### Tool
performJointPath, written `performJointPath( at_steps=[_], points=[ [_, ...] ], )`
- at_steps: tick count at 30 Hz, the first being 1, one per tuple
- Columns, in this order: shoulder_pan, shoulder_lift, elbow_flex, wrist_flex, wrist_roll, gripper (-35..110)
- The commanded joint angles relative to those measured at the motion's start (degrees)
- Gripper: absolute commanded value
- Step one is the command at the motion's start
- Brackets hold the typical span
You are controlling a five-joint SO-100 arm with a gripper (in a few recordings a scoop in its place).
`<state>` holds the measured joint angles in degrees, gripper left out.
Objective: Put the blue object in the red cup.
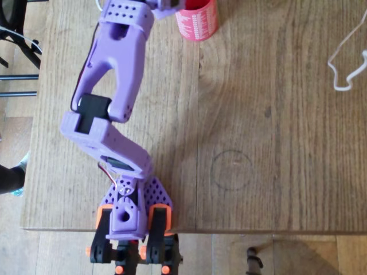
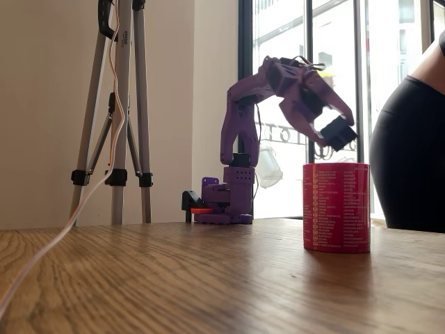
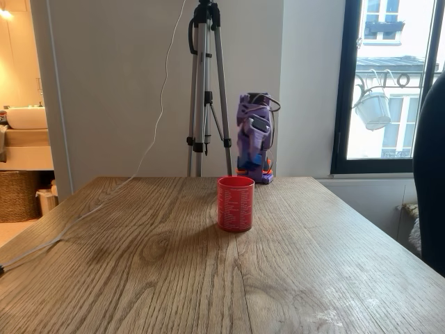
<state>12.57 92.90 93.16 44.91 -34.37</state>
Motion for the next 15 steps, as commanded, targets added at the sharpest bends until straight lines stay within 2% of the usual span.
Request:
performJointPath(
  at_steps=[1, 11, 15],
  points=[
    [0.53, 0.53, -0.88, -4.92, -0.26, 1],
    [2.29, -0.09, -0.97, -6.33, -0.7, 1],
    [2.9, 0.09, -0.97, -5.54, -0.53, 30]
  ],
)
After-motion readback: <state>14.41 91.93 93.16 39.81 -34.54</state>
